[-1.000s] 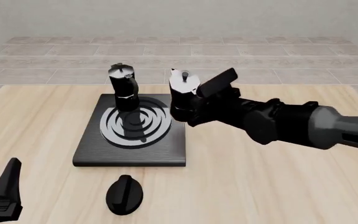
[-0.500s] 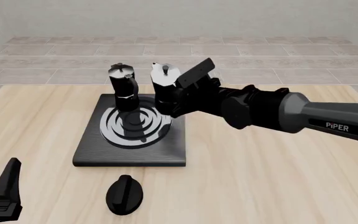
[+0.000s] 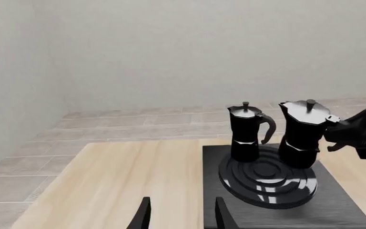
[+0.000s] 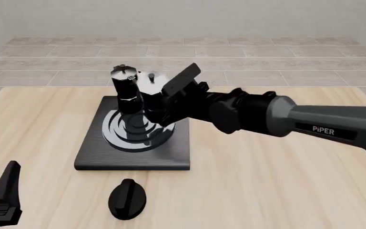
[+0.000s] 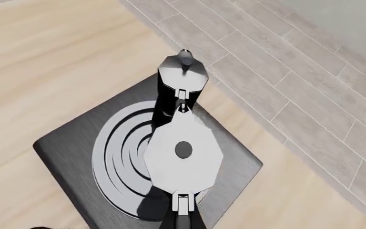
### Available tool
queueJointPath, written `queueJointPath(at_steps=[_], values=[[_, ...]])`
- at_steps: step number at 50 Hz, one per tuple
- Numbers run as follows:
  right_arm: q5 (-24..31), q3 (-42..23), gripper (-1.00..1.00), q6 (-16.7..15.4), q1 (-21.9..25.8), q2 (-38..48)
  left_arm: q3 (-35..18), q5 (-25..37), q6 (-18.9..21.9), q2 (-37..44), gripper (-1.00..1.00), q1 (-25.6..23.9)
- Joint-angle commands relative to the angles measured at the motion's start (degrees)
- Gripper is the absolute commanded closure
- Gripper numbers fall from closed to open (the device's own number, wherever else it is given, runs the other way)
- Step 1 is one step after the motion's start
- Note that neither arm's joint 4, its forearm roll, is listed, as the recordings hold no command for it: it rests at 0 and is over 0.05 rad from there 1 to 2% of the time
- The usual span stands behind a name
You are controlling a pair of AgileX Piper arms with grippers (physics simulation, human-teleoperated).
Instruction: Put both moka pots on the stove.
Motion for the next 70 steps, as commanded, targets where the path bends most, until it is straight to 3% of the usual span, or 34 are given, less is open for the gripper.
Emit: queueJointPath(at_steps=[1,13,34,70], values=[[0.05,-3.06,1.0,0.55,1.5,0.84,0.07,-0.08,-0.06,0.0,-1.0,0.11],[1.06,-5.92,1.0,0.78,1.09,3.37,-0.02,-0.03,-0.08,0.0,-1.0,0.22],[-0.07,-3.83,1.0,3.02,1.22,3.52,0.14,-0.1,0.01,0.0,-1.0,0.09],[0.28,-2.71,1.0,4.24,1.31,5.32,0.07,0.09,0.43,0.0,-1.0,-0.33]])
